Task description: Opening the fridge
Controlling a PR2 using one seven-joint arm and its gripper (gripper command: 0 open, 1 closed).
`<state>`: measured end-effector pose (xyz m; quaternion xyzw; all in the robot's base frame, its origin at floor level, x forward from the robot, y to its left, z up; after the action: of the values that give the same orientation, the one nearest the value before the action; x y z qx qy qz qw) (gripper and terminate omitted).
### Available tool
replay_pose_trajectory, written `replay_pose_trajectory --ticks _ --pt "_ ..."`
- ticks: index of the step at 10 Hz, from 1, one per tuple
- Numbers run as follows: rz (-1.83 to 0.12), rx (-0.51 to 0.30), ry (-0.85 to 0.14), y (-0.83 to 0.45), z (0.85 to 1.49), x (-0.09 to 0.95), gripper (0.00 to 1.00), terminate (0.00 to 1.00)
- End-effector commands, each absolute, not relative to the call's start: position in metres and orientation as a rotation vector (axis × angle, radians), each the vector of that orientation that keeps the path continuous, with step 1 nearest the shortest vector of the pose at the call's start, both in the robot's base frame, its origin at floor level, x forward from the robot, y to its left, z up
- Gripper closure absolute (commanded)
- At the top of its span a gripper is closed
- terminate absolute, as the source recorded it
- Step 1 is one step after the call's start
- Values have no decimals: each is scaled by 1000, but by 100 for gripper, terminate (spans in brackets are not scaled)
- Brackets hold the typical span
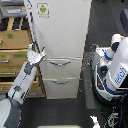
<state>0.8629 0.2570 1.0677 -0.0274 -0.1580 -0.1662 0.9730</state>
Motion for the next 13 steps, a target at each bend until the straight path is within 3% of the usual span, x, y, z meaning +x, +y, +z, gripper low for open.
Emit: replay_pose_trajectory --ticks 1,7,9,10,13 --pt "-352 -48 -304 271 1055 887 0 0" --pt "-362 -30 -274 281 1046 914 0 0" --pt "-359 -132 -174 270 1047 928 0 0" --pt "-356 -222 -148 264 1054 925 100 0" --pt "-380 -225 -153 265 1046 912 100 0"
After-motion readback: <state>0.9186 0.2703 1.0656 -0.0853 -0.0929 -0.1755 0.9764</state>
